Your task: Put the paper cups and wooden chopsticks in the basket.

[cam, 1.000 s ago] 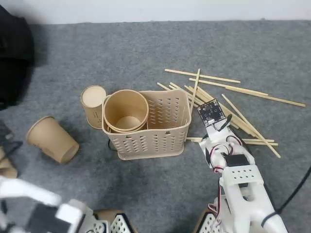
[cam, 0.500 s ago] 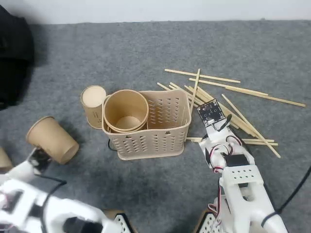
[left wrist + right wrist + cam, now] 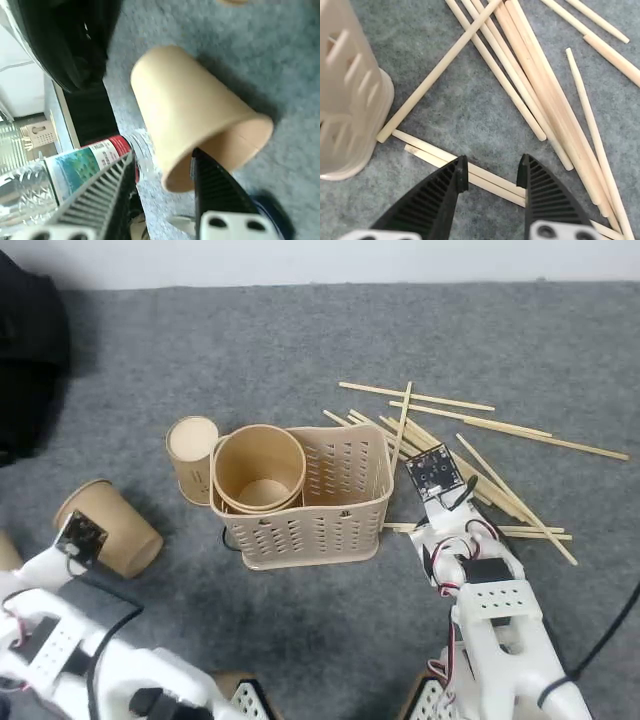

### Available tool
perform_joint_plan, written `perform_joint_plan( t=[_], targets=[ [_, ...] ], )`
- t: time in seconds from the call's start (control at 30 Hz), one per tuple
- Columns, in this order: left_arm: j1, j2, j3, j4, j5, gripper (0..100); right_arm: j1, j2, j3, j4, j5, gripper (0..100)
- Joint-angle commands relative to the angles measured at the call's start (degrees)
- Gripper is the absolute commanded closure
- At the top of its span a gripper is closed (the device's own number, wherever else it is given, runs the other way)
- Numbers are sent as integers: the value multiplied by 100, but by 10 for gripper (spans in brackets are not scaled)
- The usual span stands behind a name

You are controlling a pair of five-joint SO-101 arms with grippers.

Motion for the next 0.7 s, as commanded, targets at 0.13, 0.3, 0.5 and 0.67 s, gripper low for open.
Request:
perform_joint_plan(
  t=[0.13,0.3,0.5,0.67],
  targets=[
    [246,-105,-207,-211,440,826,-22,-40,-53,-110,79,819],
    [387,818,-224,-1327,677,826,-13,-40,-53,-110,79,819],
    [299,2470,-391,-2989,695,830,-31,-40,-53,-110,79,819],
    [246,2998,-541,-3077,703,929,-31,-40,-53,-110,79,819]
  ],
)
